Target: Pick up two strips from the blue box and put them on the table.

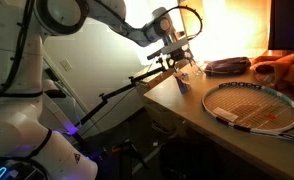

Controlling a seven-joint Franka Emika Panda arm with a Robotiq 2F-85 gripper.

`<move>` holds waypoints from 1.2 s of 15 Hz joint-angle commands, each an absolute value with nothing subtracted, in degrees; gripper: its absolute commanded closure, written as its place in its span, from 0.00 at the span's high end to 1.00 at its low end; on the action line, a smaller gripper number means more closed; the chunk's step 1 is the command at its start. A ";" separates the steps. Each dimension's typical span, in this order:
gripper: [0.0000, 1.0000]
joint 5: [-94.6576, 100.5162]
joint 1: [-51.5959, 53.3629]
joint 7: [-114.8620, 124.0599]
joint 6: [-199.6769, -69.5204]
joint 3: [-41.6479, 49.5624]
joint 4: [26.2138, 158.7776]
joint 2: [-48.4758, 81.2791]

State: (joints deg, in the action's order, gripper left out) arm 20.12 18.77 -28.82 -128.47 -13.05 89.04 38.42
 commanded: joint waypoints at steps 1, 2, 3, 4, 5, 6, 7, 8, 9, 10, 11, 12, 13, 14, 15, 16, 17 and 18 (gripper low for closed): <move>1.00 19.90 19.28 -28.76 -125.20 -13.13 86.17 39.72; 1.00 19.97 19.38 -28.68 -125.00 -13.09 86.00 39.84; 1.00 19.90 19.39 -28.71 -124.76 -13.15 85.85 39.93; 1.00 19.97 19.48 -28.68 -124.59 -13.12 85.73 40.02; 1.00 20.14 19.65 -28.55 -124.35 -13.02 85.64 40.08; 1.00 20.25 19.80 -28.43 -124.00 -12.94 85.52 40.11; 1.00 20.29 19.88 -28.23 -123.96 -12.88 85.54 40.09; 1.00 20.41 20.01 -28.14 -123.87 -12.81 85.54 40.06; 1.00 20.60 20.15 -27.94 -123.76 -12.66 85.49 40.08; 1.00 20.59 20.17 -27.82 -123.72 -12.63 85.48 40.08; 1.00 20.62 20.18 -27.85 -123.64 -12.61 85.46 40.08; 1.00 20.72 20.24 -27.69 -123.54 -12.51 85.46 40.06; 1.00 20.59 20.15 -27.80 -123.54 -12.58 85.45 40.07; 1.00 20.62 20.18 -27.78 -123.38 -12.54 85.43 40.06; 1.00 20.68 20.21 -27.92 -123.15 -12.56 85.42 40.08; 1.00 20.71 20.27 -27.87 -122.90 -12.53 85.32 40.14; 1.00 20.75 20.32 -27.88 -122.57 -12.51 85.20 40.25; 1.00 20.77 20.37 -27.83 -122.31 -12.49 85.12 40.32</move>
State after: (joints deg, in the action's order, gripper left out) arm 20.17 19.49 -28.82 -125.32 -12.94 87.17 39.75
